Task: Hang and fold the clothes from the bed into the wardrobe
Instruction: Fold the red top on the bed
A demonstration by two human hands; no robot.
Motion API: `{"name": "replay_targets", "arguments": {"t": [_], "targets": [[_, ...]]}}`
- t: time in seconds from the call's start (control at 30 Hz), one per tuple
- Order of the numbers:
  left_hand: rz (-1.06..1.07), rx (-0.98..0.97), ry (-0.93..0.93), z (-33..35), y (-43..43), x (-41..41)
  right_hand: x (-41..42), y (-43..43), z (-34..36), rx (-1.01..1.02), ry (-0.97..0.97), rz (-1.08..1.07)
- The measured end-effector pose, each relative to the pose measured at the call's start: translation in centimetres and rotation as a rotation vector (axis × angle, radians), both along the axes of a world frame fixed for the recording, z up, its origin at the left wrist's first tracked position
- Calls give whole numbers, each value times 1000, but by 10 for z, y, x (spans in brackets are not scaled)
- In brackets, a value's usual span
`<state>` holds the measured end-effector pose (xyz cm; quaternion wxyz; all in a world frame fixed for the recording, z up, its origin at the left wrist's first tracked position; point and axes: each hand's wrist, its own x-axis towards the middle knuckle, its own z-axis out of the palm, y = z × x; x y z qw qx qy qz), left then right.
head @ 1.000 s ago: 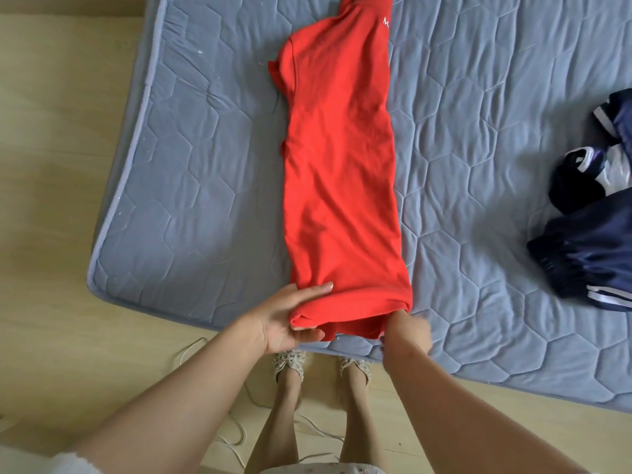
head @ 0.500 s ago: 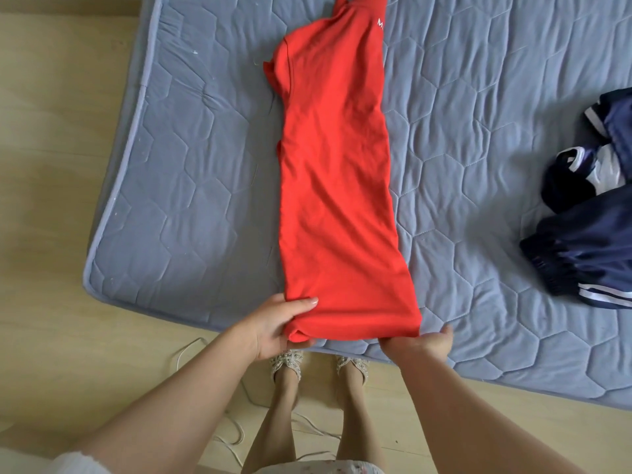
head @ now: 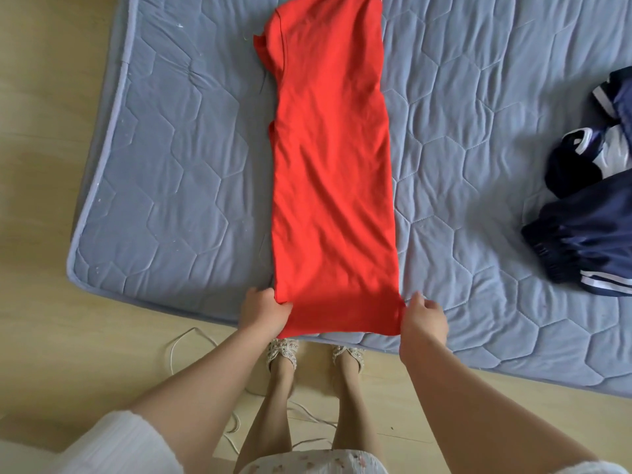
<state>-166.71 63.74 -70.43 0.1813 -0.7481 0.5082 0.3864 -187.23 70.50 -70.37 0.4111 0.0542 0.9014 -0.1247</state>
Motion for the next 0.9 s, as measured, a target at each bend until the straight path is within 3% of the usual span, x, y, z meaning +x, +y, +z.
{"name": "replay_targets", "arguments": {"t": [0.2,0.3,0.47,0.57,0.7,0.77,0.9], "targets": [[212,-88,233,-6,5,-6,-2,-14,-4,-213,-120,180],[248,-39,345,-5,6,1,-5,-12,-4,-239,-201,37],[538,-87,458,6,7,10,0,-5,15,-341,-215,85],[662,-107,493,18,11,17,0,5,28,-418,-228,296],[617,-81,522,41,17,25,-2,12,36,-316,-155,550],[582,-102,500,54,22,27,-1,12,46,-311,-206,451],[585,-154,512,78,29,28,9,8,66,-370,-344,47]]}}
